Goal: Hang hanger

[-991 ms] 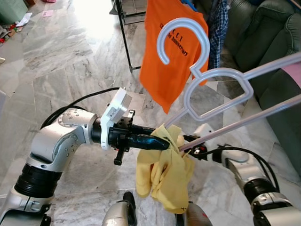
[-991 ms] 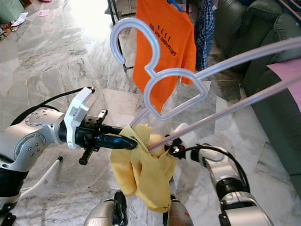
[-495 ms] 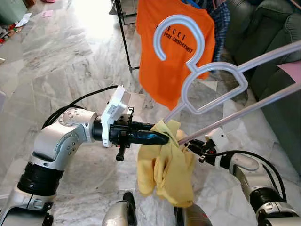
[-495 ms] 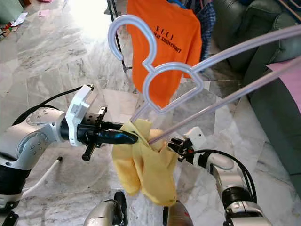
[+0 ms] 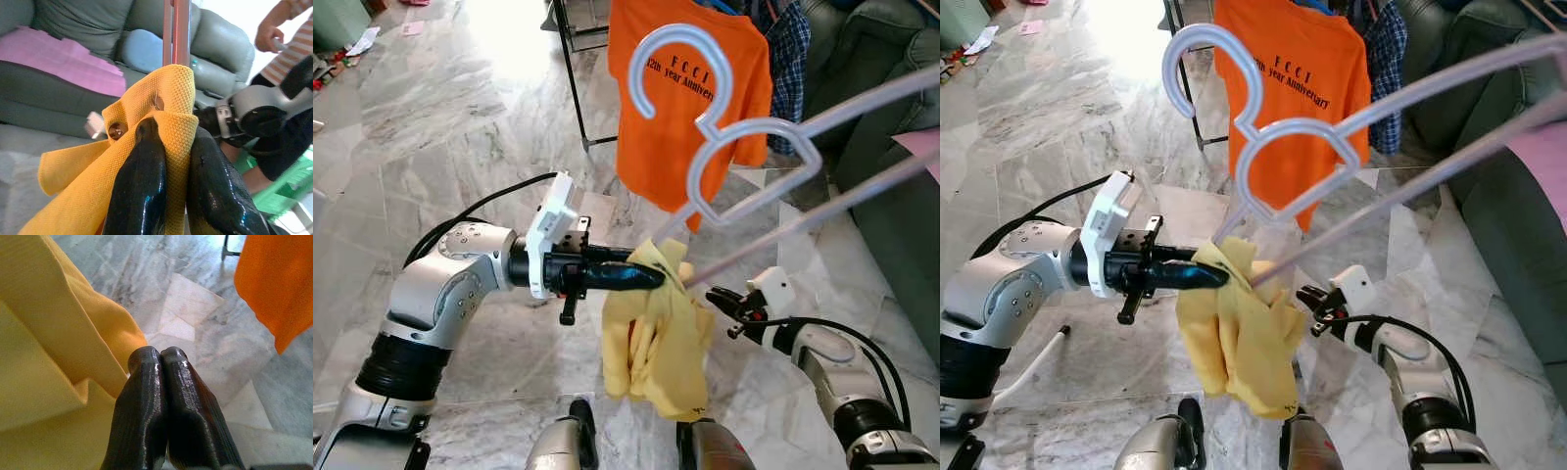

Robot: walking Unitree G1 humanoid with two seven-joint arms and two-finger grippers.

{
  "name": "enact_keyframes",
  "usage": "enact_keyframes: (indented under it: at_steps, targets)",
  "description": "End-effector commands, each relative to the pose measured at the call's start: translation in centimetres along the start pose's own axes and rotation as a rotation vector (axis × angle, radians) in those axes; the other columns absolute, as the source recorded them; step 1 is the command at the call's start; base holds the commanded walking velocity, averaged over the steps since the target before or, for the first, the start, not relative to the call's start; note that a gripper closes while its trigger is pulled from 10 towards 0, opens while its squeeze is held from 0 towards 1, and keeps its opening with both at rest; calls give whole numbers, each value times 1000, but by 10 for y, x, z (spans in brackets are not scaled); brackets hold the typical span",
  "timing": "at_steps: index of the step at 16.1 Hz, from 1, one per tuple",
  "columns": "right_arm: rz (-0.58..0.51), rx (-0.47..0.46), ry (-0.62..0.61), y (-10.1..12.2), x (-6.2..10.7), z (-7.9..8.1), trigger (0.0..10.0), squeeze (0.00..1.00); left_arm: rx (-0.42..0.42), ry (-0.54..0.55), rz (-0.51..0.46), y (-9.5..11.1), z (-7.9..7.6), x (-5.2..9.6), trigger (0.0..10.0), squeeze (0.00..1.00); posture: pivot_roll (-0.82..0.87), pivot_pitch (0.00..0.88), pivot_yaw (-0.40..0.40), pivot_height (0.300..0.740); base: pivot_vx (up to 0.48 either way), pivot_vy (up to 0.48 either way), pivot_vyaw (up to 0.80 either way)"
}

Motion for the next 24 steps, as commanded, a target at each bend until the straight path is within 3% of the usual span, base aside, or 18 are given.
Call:
enact_keyframes:
  at_steps: [1,5,7,8,11,13,14,15,16,17,18,19,20,21,22,24]
  targets:
    - [2,-12,-34,-6,4,1,0,0,-43,15,-30,9,0,4,10000,0,-119,271,72,740,0,0,0]
    - [-35,-5,-123,2,7,-9,0,0,-61,135,-109,8,20,7,10000,0,-120,270,72,740,0,0,0]
    - [-68,43,-166,13,9,-14,0,0,-89,355,-144,-3,52,15,10000,0,-142,267,63,740,0,0,0]
    - [-71,49,-212,17,10,-19,10000,1000,-66,432,-140,-14,64,20,10000,0,-150,266,61,740,0,0,0]
    - [-86,47,-225,21,11,-14,10000,1000,-62,574,-46,-50,83,28,10000,0,-166,260,57,740,0,0,0]
    - [-77,40,-193,18,7,1,10000,1000,-92,746,135,-96,105,41,10000,0,-179,248,53,740,0,0,0]
    - [-76,43,-191,18,5,5,10000,1000,-94,792,182,-108,109,45,10000,0,-185,242,52,740,0,0,0]
    - [-65,59,-184,18,0,12,10000,1000,-67,905,252,-133,115,57,10000,0,-196,234,51,740,0,0,0]
    - [-58,58,-196,18,-3,15,10000,1000,-28,976,248,-143,117,64,10000,0,-203,226,47,740,0,0,0]
    - [-30,76,-233,18,-8,15,10000,1000,35,1124,227,-155,121,79,10000,0,-212,221,46,740,0,0,0]
    - [-23,70,-243,18,-9,15,10000,1000,51,1161,217,-158,121,83,10000,0,-212,221,46,740,0,0,0]
    - [-32,16,-282,20,-11,16,10000,1000,106,1324,135,-160,124,100,10000,0,-216,207,36,740,0,0,0]
    - [-34,4,-291,21,-12,17,10000,1000,135,1392,91,-161,125,107,10000,0,-213,200,30,740,0,0,0]
    - [-30,-3,-288,22,-13,20,10000,753,157,1490,39,-161,125,120,10000,0,-209,195,25,740,0,0,0]
    - [-33,-2,-272,25,-16,25,10000,0,174,1635,27,-166,122,140,10000,0,-205,187,16,740,0,0,0]
    - [-30,-7,-259,31,-18,30,10000,0,211,1696,-42,-171,115,161,10000,0,-178,173,-9,740,0,0,0]
Point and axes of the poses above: a point about 5 cm out from each wrist's last joint towards the gripper, its own x axis pointing back from the gripper into the wrist, its own y axis along the axis of the wrist's last joint, z = x × y, the point moved 4 cm from there along -x, pointing out of the wrist towards the gripper, and after that the axes turned 12 degrees about x, right-handed, at the moved point
